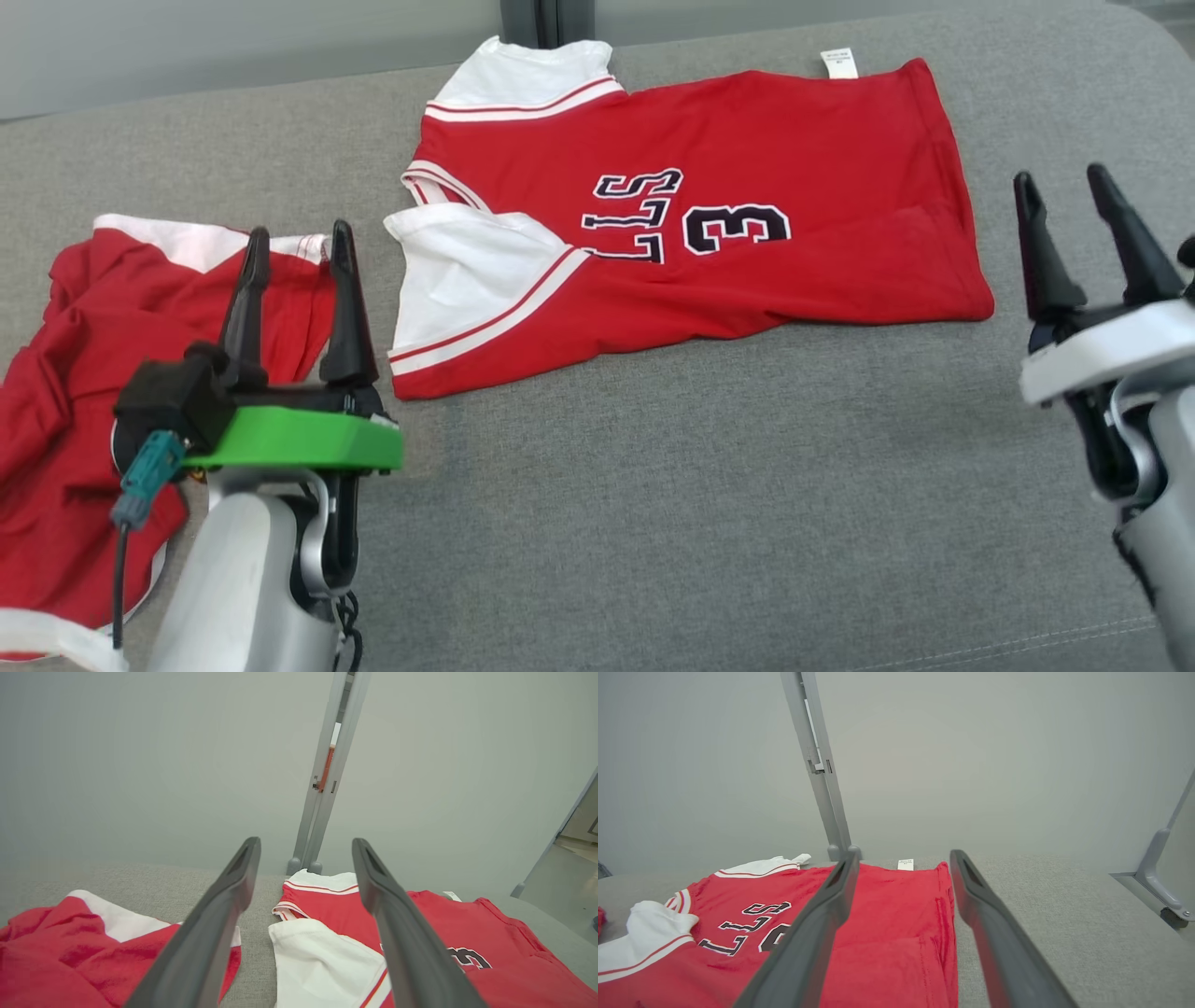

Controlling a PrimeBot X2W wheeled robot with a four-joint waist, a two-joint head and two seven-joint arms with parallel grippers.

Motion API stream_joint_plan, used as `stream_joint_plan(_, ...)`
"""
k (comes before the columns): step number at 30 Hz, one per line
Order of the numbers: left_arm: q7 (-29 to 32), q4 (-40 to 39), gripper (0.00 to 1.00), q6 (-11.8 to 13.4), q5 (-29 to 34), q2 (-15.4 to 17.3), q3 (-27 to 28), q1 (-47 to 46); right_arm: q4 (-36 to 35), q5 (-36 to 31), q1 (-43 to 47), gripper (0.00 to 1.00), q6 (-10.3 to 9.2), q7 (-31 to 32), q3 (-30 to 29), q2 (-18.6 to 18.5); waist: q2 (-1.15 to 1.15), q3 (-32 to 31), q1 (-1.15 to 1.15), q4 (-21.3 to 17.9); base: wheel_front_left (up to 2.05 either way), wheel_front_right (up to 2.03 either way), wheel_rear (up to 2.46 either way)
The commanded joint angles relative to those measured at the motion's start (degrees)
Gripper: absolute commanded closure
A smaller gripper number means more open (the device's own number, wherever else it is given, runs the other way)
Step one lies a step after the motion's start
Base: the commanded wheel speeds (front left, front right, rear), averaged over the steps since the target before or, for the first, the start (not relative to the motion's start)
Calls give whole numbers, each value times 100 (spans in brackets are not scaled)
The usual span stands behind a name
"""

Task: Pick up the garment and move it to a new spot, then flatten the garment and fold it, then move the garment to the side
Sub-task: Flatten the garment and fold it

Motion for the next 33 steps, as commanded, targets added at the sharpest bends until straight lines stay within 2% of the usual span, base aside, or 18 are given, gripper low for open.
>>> stream_joint_plan(1, 0, -18, 0, -58, 79, -74, 140, 198, -159, -154, 219, 0, -4, -15, -151, 159, 0, -77, 0, 2, 0, 0, 0)
stream_joint_plan(5, 0, 40, 0, -196, 355, -272, 363, 553, -412, -525, 730, 0, -5, -15, -480, 535, 0, -198, 0, -21, 0, 0, 0)
stream_joint_plan(12, -1, 297, 0, -381, 622, -394, 555, 939, -560, -936, 1137, 0, -3, -15, -790, 1022, 0, -258, 0, -62, 0, 0, 0)
stream_joint_plan(20, -2, 1057, 0, -358, 920, -410, 477, 662, -610, -1152, 1074, 0, -3, -16, -725, 1158, 0, -146, 0, -201, 0, 0, 0)
stream_joint_plan(25, -2, 1827, 0, -286, 991, -410, 401, 338, -658, -1161, 963, 0, -3, -16, -654, 1169, 0, -21, 0, -363, 0, 0, 0)
stream_joint_plan(33, 48, 3078, 0, -155, 807, -397, 435, -260, -675, -1143, 911, 0, -3, -16, -671, 1154, 0, 105, 0, -564, 0, 0, 0)
